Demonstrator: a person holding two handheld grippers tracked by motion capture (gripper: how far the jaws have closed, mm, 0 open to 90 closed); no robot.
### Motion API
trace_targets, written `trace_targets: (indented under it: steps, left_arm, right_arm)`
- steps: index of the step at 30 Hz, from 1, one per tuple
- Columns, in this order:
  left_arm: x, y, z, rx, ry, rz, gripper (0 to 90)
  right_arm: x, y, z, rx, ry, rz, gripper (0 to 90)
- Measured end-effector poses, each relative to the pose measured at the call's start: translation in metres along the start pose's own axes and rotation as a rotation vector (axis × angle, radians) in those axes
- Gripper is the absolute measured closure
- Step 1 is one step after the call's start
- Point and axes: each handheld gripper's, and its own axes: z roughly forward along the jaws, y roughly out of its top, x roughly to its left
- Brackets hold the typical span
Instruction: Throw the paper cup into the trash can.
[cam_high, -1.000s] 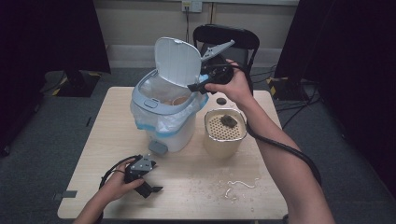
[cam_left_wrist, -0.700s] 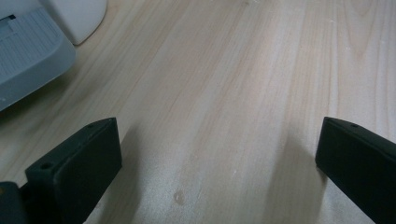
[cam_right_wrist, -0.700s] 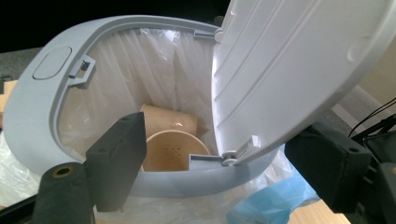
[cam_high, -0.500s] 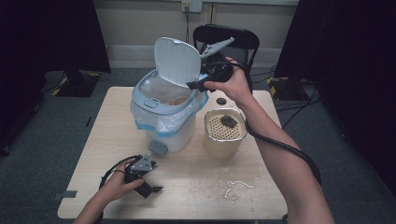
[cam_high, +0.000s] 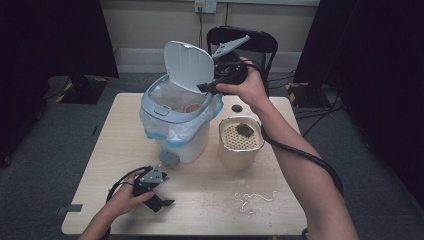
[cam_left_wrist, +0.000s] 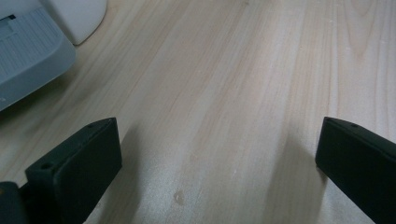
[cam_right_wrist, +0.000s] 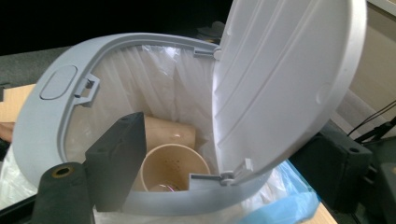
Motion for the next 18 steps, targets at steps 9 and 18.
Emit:
trace_targets:
  steps: [9,18]
  left_arm:
    - [0.0,0.0,0.0,0.0,0.006,-0.002,0.0]
    - [0.0,0.0,0.001,-0.003,0.003,-0.002,0.0]
  right_arm:
    - [0.008,0.002,0.0,-0.023,0.018,-0.004,18.4]
    - [0.013,0.0,0.0,-0.037,0.039,-0.008,18.0]
